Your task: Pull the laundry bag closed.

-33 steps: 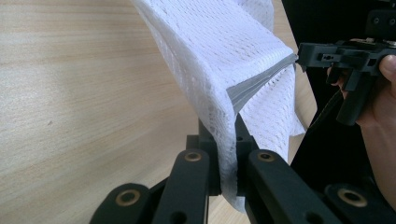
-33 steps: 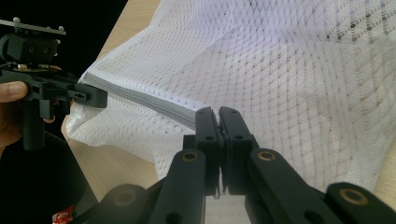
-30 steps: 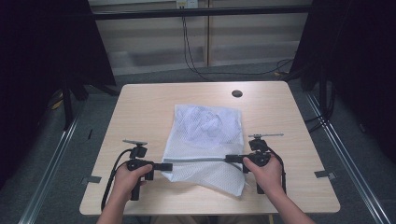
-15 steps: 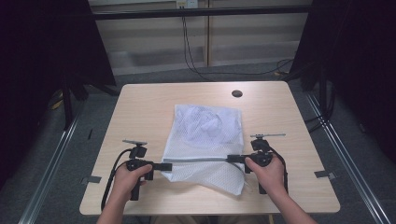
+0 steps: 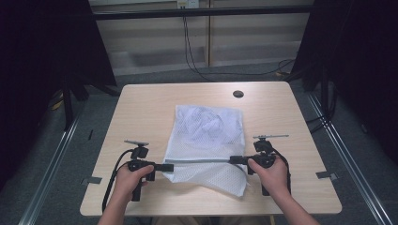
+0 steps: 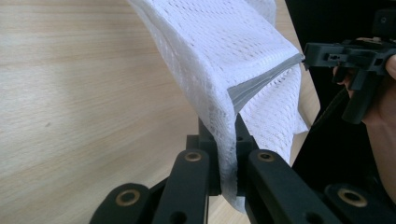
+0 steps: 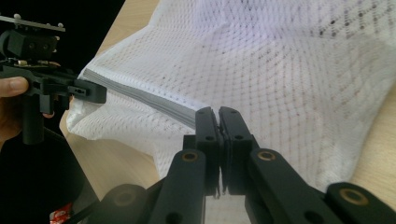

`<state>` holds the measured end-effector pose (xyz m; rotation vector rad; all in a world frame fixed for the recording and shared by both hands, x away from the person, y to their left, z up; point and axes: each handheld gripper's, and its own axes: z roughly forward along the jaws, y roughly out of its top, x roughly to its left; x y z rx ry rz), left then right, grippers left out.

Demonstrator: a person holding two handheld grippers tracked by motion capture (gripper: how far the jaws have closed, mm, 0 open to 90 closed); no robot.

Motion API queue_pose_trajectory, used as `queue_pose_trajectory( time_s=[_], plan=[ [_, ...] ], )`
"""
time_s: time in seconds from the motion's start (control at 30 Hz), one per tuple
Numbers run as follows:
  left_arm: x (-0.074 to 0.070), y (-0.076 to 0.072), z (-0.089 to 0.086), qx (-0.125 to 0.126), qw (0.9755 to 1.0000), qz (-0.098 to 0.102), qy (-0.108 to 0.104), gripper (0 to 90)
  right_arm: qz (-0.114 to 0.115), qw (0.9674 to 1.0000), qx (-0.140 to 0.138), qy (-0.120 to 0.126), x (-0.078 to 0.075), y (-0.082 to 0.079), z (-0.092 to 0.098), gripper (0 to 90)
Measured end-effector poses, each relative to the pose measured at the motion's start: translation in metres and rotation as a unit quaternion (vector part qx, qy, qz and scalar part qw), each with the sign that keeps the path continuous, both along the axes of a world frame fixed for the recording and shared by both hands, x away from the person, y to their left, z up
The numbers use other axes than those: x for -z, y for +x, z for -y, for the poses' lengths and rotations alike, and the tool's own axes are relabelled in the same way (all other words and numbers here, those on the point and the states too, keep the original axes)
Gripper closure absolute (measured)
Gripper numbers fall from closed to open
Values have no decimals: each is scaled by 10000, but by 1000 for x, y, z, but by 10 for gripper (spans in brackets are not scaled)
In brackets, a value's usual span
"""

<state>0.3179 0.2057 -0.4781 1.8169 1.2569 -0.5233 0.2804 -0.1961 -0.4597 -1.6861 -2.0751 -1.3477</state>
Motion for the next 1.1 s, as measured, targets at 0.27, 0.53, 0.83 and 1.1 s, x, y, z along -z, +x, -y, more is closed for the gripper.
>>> queue_pose_trajectory(
  time_s=[0.27, 0.53, 0.83, 1.1],
  plan=[
    [0, 0, 1, -5, 10000, -28, -19, 888, 0, 10000, 39, -6, 1, -1, 3, 872],
    [0, 0, 1, 17, 10000, -22, -41, 888, -14, 10000, 50, 36, 1, -2, 5, 872],
    [1, 0, 2, 49, 10000, -20, -19, 888, -2, 10000, 61, 30, 2, -4, 8, 872],
    [0, 0, 1, 68, 10000, 4, -28, 887, -16, 10000, 62, 50, 3, -5, 11, 872]
  ],
)
